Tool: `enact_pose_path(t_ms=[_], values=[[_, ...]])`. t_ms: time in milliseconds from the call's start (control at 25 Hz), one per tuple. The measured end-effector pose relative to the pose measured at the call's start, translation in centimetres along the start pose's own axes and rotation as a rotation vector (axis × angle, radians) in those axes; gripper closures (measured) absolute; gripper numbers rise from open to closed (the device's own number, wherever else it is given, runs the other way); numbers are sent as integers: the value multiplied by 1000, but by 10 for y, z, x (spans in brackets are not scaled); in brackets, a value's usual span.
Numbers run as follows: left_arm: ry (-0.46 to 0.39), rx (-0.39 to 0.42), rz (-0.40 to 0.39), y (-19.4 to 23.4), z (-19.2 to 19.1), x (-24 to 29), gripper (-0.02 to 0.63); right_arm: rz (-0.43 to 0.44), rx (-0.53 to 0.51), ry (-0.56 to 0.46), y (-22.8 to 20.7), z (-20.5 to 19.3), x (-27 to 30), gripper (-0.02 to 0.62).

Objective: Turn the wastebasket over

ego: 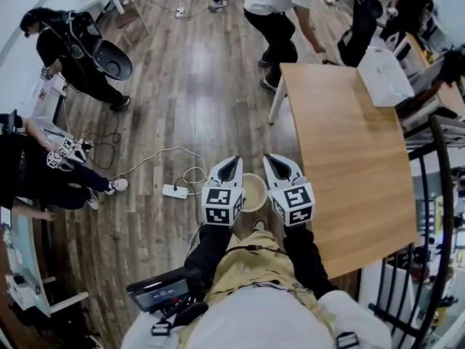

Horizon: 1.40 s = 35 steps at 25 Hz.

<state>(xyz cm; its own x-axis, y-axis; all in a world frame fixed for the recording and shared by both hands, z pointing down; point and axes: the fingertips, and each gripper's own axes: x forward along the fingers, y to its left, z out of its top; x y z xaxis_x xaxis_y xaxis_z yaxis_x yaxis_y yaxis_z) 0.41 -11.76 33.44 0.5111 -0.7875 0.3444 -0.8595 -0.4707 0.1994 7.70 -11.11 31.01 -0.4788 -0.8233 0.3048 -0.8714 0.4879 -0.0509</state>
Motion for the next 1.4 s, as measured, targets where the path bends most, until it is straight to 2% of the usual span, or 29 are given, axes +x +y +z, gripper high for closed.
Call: enact_pose_path(t_ms=[400,640,1400], values=[[-164,70,13,8,107,-14,609,-17,-82,-176,-5,109,-7,575],[-221,94,23,15,137,-12,609,-16,-124,-249,-9,147,-3,575],[-242,120,-6,17,156,-3,609,-29,-142,-278,-13,163,4,575]])
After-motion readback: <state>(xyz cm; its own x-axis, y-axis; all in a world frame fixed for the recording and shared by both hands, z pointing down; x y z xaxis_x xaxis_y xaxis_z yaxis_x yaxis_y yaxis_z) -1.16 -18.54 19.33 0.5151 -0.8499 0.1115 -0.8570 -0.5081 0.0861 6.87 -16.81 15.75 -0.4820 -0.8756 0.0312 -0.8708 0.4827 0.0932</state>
